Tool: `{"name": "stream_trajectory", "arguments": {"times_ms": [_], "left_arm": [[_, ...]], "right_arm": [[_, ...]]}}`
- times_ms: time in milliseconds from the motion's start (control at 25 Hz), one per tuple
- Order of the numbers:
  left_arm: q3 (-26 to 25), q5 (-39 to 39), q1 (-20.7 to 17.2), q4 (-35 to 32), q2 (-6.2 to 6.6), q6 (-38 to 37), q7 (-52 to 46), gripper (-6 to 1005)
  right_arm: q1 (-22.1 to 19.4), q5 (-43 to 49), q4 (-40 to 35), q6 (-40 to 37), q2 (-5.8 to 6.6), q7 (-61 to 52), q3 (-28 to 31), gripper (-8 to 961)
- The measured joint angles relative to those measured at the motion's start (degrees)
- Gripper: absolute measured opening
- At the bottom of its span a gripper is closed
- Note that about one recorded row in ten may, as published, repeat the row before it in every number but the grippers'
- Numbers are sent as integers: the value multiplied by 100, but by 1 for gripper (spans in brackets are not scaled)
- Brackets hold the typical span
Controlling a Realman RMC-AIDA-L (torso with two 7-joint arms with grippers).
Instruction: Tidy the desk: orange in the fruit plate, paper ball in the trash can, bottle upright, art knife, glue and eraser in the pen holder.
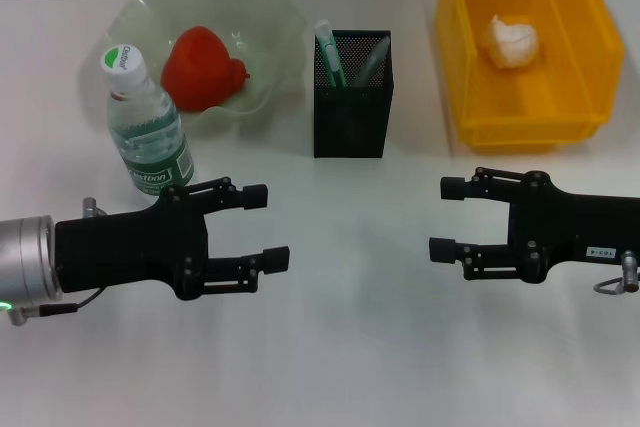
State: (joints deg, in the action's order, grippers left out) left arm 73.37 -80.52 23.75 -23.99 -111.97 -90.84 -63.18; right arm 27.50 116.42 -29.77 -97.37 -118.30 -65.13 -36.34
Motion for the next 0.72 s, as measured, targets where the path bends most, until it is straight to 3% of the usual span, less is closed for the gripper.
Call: {"name": "stream_trajectory", "arguments": {"times_ms": [720], "left_arm": [[-28,-124,27,-1,0,-3,28,818]], "right_arm": [[-1,-6,24,7,0,-21,35,809]]}}
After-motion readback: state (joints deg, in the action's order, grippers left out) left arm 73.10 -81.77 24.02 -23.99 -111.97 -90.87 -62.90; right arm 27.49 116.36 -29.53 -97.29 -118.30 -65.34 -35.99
